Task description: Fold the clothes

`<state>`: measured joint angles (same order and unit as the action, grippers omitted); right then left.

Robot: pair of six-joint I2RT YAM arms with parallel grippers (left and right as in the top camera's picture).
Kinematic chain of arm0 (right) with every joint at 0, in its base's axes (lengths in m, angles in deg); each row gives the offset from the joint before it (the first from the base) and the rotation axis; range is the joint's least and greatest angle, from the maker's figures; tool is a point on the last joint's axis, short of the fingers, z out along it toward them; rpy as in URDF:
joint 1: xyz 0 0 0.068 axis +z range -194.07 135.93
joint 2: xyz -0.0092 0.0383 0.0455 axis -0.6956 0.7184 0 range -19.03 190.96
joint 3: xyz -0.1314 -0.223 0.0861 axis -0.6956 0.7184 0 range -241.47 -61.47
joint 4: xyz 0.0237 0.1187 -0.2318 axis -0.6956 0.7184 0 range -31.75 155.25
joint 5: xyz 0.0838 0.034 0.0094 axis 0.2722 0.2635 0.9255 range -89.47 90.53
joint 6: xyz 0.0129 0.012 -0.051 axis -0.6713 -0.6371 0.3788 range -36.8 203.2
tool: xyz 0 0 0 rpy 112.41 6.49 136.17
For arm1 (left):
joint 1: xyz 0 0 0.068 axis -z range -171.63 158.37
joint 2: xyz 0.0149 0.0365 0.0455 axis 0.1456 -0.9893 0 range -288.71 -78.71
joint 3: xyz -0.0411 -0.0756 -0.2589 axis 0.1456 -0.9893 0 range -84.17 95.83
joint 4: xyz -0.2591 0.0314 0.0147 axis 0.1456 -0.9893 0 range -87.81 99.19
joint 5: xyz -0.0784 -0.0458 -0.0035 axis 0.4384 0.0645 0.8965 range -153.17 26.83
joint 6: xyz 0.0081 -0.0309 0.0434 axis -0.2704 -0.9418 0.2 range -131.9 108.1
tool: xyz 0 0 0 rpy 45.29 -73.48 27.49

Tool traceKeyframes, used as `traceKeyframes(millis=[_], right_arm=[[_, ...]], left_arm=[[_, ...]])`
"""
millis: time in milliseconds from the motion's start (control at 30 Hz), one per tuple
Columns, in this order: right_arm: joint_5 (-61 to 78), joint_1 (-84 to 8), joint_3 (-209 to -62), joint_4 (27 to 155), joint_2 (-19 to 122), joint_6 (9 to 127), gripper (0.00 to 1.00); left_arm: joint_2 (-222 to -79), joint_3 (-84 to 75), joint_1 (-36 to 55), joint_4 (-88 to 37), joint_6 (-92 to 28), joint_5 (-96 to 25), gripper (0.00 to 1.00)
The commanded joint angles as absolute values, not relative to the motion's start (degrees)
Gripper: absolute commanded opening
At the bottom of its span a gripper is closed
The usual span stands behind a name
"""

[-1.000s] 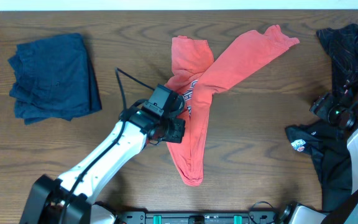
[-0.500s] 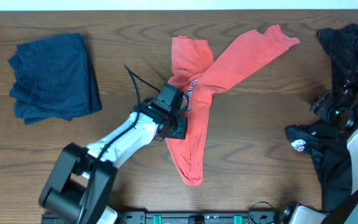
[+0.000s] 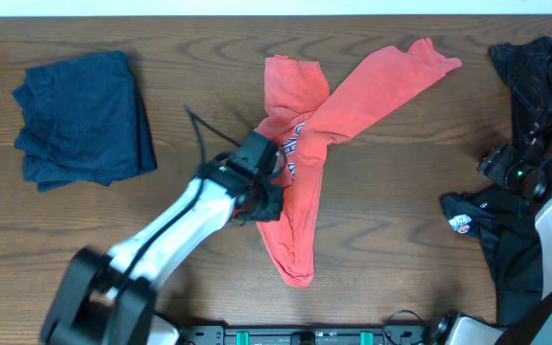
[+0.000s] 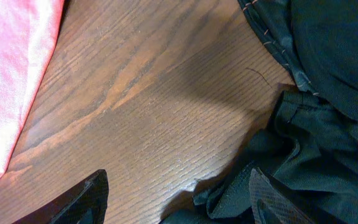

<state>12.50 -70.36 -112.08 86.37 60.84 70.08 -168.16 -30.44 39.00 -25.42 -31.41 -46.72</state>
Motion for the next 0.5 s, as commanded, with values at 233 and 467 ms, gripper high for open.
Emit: traceKeyframes(millis=[233, 467], right_arm=[[12.36, -68.28, -112.26, 86.98, 61.13, 72.22, 0.71], [12.36, -64.32, -112.26, 87.0, 61.13, 73.27, 0.72]], left_arm=[[-140.14, -30.26, 24.71, -47.12, -31.3, -69.76, 0.06], [-128.21, -30.26, 14.42, -40.98, -33.03, -61.54, 0.06]])
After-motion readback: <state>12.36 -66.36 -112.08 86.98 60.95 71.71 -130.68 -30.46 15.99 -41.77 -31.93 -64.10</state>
